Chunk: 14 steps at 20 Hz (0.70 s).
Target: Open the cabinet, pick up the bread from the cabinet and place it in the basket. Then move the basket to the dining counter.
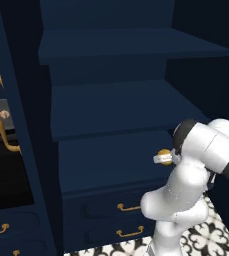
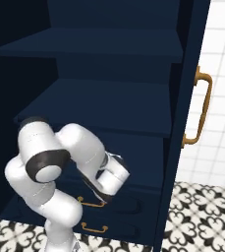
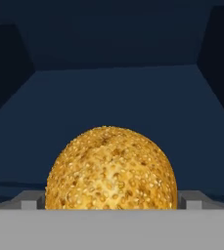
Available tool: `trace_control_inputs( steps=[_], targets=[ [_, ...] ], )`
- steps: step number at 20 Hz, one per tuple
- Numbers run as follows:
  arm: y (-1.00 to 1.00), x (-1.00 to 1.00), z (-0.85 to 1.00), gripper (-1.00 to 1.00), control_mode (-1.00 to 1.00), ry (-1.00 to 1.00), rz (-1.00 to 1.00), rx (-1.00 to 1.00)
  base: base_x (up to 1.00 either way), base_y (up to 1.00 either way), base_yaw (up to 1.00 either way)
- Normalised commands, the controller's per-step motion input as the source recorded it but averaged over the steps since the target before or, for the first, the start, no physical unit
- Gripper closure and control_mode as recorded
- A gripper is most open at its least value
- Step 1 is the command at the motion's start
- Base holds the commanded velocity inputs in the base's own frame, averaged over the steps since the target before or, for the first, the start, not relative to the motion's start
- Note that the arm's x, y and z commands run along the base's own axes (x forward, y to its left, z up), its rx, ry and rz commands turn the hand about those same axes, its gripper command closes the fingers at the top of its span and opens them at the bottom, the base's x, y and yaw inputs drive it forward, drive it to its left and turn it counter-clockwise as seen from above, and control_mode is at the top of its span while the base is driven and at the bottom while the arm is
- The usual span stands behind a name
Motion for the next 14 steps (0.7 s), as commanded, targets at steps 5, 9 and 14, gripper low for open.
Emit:
trace_control_inputs(
  steps=[5,9,14],
  targets=[
    [0.0,-0.85,1.0,1.0,-1.0,0.0,-0.14,0.0,0.0,0.0,0.0],
    [0.0,-0.41,1.0,1.0,-1.0,0.0,-0.12,0.0,0.0,0.0,0.0],
    [-0.01,-0.3,1.0,1.0,-1.0,0.0,-0.1,0.0,0.0,0.0,0.0]
  ],
)
